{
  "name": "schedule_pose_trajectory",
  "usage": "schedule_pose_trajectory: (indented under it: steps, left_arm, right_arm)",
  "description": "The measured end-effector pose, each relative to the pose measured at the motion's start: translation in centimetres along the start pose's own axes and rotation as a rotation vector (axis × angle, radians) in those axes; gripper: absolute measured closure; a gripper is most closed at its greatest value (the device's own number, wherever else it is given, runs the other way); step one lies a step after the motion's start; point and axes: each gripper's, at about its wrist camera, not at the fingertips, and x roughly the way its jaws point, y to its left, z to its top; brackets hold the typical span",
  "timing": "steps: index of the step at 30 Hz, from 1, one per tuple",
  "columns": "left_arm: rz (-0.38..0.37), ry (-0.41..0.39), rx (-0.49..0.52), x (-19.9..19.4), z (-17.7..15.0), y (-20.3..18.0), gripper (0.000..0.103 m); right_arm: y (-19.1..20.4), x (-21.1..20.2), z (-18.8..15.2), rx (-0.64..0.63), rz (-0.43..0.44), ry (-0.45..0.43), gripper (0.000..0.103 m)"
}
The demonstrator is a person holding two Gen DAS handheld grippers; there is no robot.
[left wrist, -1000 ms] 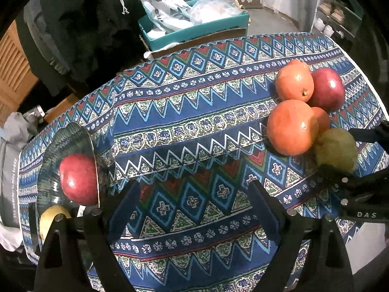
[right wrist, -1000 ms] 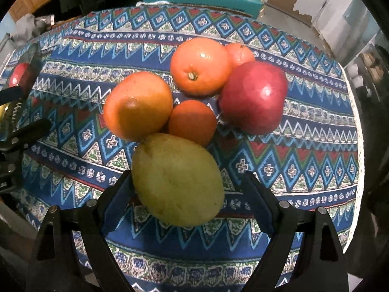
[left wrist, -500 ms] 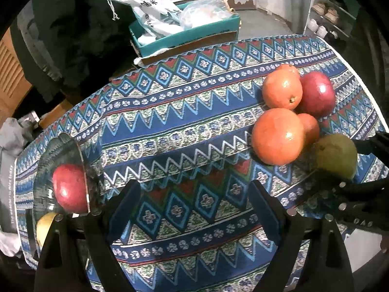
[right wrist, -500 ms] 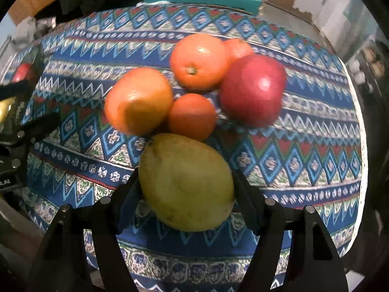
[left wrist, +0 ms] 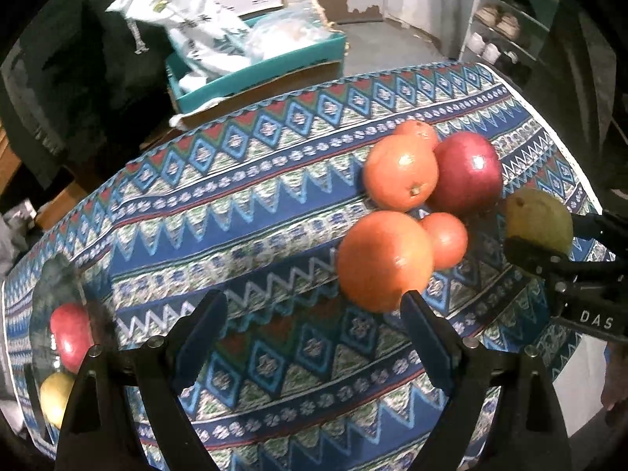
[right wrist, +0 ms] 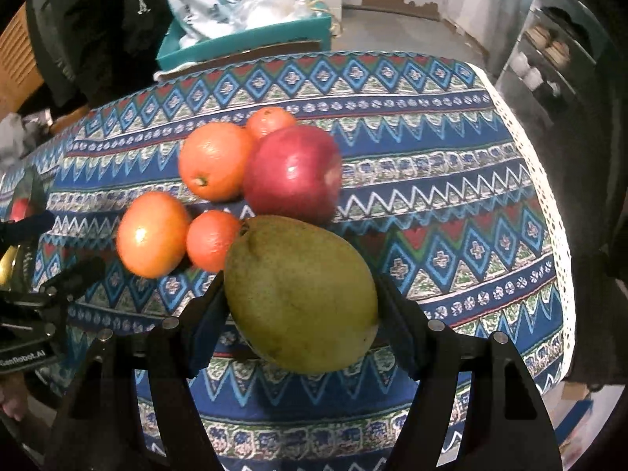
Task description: Organize fruits
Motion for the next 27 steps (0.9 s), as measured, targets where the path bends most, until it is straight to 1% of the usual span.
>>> schedule_pose_trajectory:
  steps: [5, 13, 19, 21, 23, 24, 26, 27]
  left_arm:
    - [-0.052, 0.02, 0.026, 1.3, 0.6, -1.4, 0.012]
    - [-0.059, 0.047, 0.06, 3.5, 1.1, -2.7, 0.012]
    - [-0.083, 0.057, 0.059, 4.7, 1.7, -3.0, 0.012]
    - [-0.105, 0.045, 0.047, 4.7, 1.8, -2.9, 0.013]
    - [-0.124, 0.043, 0.046, 4.7, 2.0, -2.9, 0.014]
    - [-0.134, 0.041, 0.049, 4.7, 2.0, -2.8, 0.017]
    - [-0.159, 0.034, 0.054, 4.6, 1.8, -2.8, 0.023]
    - [-0.177, 0.031, 0.055, 4.6, 1.7, -2.8, 0.03]
  right_arm:
    - [-0.8, 0.3, -0.2, 0.024, 0.006, 0.004, 0.031]
    - [-1.9, 0.7, 0.2, 0.061, 0.03, 0.002, 0.031]
    - [-2.2, 1.0, 0.3, 0.062, 0.027, 0.0, 0.031]
    - [-2.3, 1.1, 0.3, 0.063, 0.028, 0.003, 0.031]
    - [-2.3, 1.2, 0.2, 0.062, 0.023, 0.004, 0.031]
    - [-2.3, 1.2, 0.2, 0.06, 0.02, 0.005, 0.031]
    - [-2.4, 1.3, 0.2, 0.06, 0.02, 0.006, 0.031]
    - [-2.4, 1.3, 0.2, 0.061, 0.022, 0.006, 0.031]
